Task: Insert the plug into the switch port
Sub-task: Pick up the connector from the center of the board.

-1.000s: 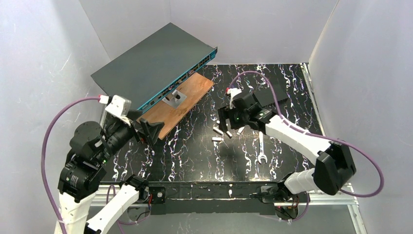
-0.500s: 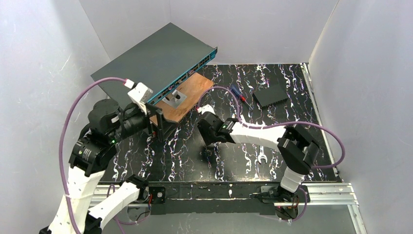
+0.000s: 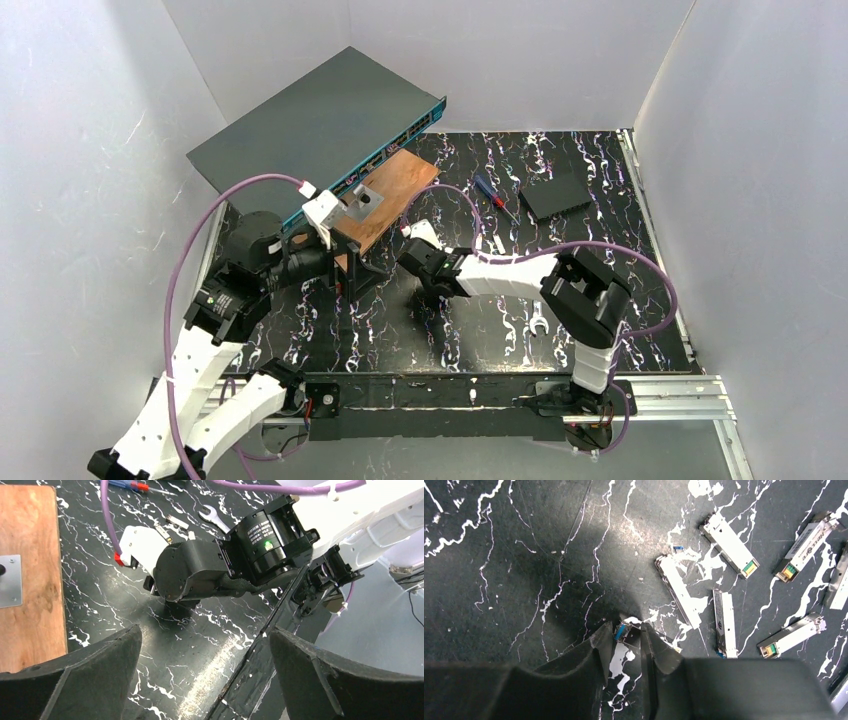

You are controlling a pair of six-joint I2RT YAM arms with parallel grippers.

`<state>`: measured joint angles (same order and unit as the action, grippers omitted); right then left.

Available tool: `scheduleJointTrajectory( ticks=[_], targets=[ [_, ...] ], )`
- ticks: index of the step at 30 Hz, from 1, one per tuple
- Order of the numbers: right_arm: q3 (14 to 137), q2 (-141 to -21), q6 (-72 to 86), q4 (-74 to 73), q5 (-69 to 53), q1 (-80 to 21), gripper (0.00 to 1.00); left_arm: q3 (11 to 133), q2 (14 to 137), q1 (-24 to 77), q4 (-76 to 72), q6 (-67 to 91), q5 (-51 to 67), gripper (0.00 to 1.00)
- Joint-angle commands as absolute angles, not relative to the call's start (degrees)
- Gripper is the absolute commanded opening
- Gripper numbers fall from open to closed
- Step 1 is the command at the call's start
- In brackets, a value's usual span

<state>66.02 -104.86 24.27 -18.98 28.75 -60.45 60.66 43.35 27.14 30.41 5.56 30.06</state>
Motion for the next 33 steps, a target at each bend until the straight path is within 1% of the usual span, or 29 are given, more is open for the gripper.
scheduleJointTrajectory(
  ticks=[1,9,12,18,21,26,33],
  targets=[
    [68.03,-106.20,24.63,-17.25,31.32,-61.16,0.32,57.56,41.21,27.33,26.57,4.61,32.10,0.98],
    [64.92,-102.88,20.52,-17.84,30.12,-62.30,0.08,54.79,39.98,27.34,25.48,4.57,28.60,0.98],
    [61.79,-99.43,17.65,-15.97,28.39,-62.40,0.01,53.96,40.08,27.33,24.72,5.11,27.80,0.98],
    [54.85,-90.54,10.50,-10.17,25.65,-62.47,0.01,53.41,41.54,27.34,24.17,6.89,26.59,0.98],
    [52.29,-85.68,4.51,-7.88,19.86,-62.49,0.01,54.75,44.06,27.33,25.99,9.36,23.00,0.98],
    [47.79,-75.95,-2.93,-3.77,11.81,-62.49,0.01,58.61,48.26,27.34,31.13,12.65,20.40,0.98],
    [46.29,-67.53,-11.42,-2.68,2.09,-62.93,0.01,62.12,52.59,27.33,35.77,20.97,21.31,0.98]
  ],
)
